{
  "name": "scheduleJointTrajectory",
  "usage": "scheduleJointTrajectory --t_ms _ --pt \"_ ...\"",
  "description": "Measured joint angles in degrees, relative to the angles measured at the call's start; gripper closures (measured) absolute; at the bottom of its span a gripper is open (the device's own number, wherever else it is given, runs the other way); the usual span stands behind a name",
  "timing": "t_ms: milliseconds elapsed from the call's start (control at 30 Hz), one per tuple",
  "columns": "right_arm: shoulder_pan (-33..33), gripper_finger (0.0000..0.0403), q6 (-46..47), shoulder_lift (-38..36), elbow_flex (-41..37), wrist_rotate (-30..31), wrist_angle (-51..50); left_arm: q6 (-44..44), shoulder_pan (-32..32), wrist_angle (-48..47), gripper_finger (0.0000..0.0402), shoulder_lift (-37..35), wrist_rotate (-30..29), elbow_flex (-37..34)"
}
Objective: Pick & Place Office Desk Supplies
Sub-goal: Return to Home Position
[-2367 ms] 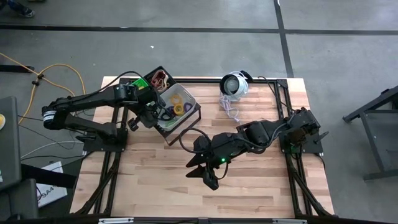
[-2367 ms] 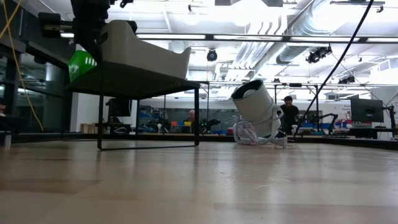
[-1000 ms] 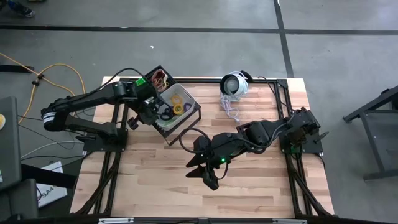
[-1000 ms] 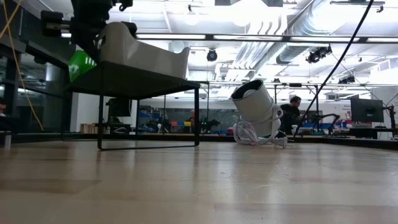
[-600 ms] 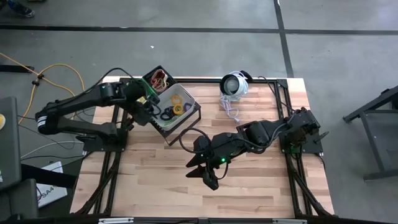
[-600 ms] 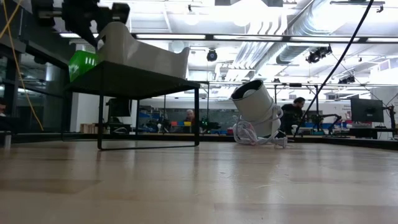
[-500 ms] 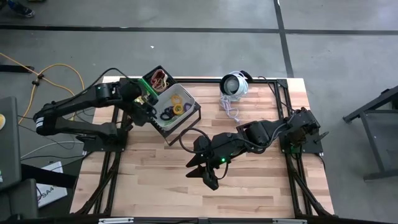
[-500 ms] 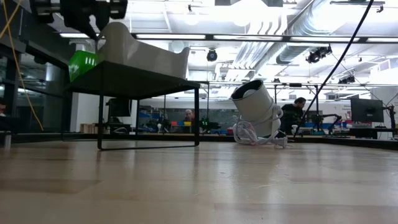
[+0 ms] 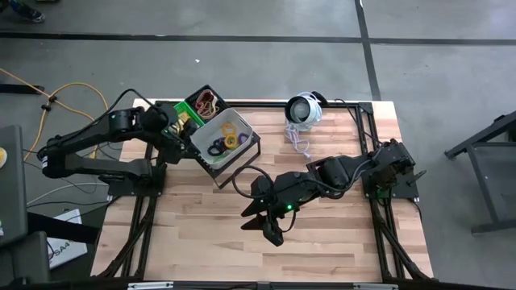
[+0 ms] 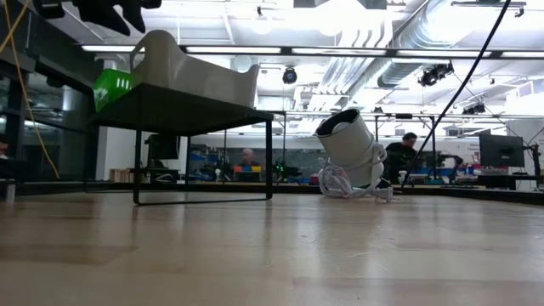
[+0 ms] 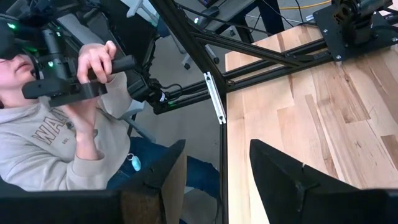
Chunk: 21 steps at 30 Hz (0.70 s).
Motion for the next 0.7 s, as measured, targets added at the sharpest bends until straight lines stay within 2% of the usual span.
scheduleJointTrajectory --t_ms 133,267,400,700 --pt "0.0 0.0239 0.01 0.0 0.0 -0.01 0.0 -2.05 -0.67 0.07 0.0304 -0.06 0.18 0.0" --pt "0.01 0.0239 -0.01 0.0 0.0 -0.01 0.0 -3.66 -4.09 0.05 0.0304 -0.07 2.02 0.0" --pt "0.0 0.0239 -0.01 0.0 -0.01 0.0 0.0 -10.5 -10.06 0.02 0.0304 -0.07 1.43 0.0" --pt "-0.01 0.0239 0.0 0.0 0.0 -0.01 0.0 -29.96 -26.74 0.11 0.0304 -0.05 -5.13 0.0"
